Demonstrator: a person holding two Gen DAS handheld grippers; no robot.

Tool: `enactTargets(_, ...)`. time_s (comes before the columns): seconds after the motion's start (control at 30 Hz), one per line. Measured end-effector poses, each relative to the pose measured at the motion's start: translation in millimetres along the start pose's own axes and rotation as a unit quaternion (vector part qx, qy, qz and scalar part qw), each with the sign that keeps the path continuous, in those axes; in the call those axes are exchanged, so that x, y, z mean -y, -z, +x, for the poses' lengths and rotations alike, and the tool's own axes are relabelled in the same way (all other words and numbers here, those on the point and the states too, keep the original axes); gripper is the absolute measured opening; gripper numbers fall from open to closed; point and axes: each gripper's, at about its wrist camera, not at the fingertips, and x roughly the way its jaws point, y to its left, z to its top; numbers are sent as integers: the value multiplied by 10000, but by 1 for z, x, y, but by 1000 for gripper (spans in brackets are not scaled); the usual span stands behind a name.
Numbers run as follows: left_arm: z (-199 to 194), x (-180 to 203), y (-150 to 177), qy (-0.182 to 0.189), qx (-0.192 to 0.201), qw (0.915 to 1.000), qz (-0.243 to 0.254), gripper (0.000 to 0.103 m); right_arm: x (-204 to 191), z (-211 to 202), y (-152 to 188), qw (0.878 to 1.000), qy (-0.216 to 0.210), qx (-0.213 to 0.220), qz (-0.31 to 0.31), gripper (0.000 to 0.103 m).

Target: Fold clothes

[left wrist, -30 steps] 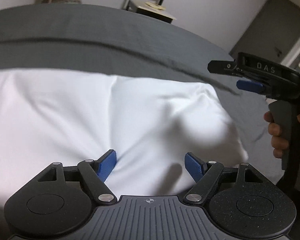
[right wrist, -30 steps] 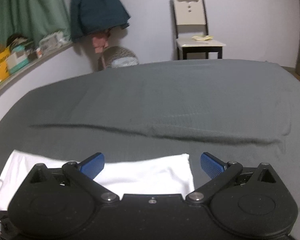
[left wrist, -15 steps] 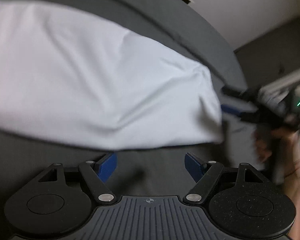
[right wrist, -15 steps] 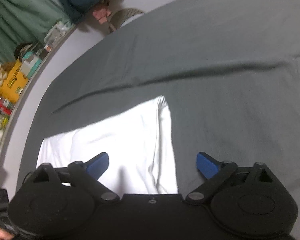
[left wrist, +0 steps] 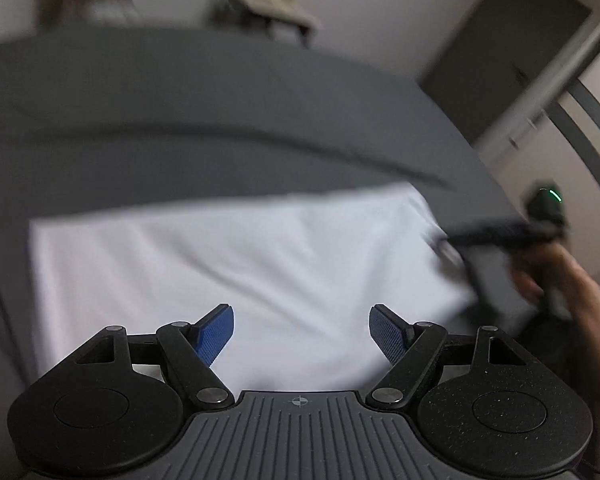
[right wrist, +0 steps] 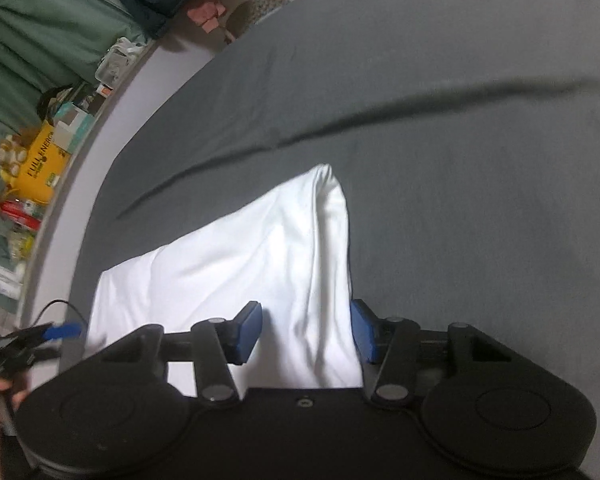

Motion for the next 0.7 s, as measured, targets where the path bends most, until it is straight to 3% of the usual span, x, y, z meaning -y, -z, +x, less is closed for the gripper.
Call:
enactTargets(0.03, -2, -7, 1, -46, 152, 9998, -133, 78, 1, 0, -1, 10000, -16, -16, 60, 48)
enactTargets(0.17, -12, -33, 5, 948, 376, 9915, -808, 78, 7, 4, -7, 9997, -123, -153, 165, 47)
enactTargets(0.27, -12, -41, 4, 1162, 435, 9879, -934, 78, 10, 5, -7, 9995, -88, -150, 261, 30)
enactTargets(0.33, -8, -47, 4, 1079, 340, 9886, -997, 78, 12, 9, -2, 9986, -99, -127, 506, 12)
enactTargets(0.47, -4, -54, 4, 707, 209, 9918, -1048, 78, 8, 11, 6, 9975, -49, 13, 698, 10)
enactTargets(0.63, -17, -62, 7, 28, 288, 9948, -981, 78, -25, -14, 9, 9984, -21, 399, 395, 8)
enactTargets(0.7, -21, -64, 9, -27, 334, 9946, -980, 78, -46, -25, 9, 9983, -94, 545, 178, 8)
